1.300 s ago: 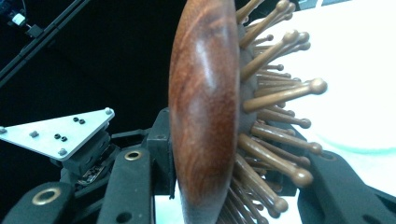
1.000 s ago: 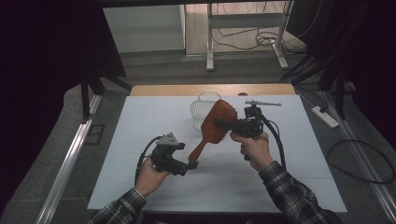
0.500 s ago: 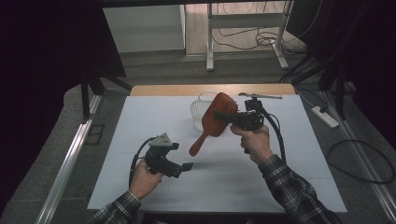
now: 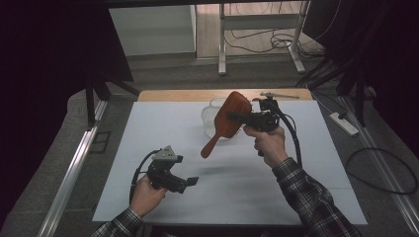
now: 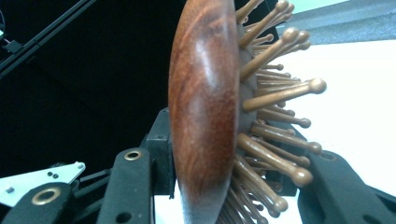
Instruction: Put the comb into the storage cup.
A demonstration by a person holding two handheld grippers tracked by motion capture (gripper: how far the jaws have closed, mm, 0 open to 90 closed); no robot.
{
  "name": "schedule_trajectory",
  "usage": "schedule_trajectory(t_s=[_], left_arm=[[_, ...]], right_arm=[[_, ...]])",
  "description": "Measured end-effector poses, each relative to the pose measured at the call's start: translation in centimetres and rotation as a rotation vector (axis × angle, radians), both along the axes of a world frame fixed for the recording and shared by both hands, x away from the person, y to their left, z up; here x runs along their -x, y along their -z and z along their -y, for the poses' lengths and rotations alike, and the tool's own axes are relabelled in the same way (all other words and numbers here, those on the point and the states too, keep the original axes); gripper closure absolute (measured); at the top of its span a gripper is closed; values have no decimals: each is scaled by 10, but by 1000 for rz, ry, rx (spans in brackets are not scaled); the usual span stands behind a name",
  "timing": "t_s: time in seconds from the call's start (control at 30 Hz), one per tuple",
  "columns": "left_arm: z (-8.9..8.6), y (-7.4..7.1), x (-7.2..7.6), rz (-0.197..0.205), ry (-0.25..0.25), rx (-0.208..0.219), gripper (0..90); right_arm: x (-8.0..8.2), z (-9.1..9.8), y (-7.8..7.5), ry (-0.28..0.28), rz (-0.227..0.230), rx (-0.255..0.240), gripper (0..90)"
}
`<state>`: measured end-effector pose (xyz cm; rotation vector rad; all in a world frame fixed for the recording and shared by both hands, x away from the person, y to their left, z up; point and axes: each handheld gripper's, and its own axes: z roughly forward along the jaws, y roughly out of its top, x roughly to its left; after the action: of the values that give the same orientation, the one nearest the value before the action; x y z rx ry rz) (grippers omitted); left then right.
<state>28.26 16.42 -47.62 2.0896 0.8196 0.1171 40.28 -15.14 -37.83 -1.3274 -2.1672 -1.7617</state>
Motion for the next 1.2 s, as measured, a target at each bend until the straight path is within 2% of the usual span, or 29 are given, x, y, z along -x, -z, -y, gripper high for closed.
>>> schedule_trajectory(t_s=[0.23,0.4,0.77,1.03,1.2], left_arm=[[-14,1,10,-3,-26,16,0],[-23,3,16,-3,-39,-3,0],[-41,4,30,-9,-86,5,0],[-51,2,41,15,-114,5,0],[-56,3,46,6,-121,-7,0]], right_arm=[[-6,0,-5,17,9,-1,539],[-11,1,-8,23,15,-9,539],[-22,3,-11,52,14,-3,539],[-29,5,-13,73,18,-4,538],[-33,7,-14,87,18,-1,539]])
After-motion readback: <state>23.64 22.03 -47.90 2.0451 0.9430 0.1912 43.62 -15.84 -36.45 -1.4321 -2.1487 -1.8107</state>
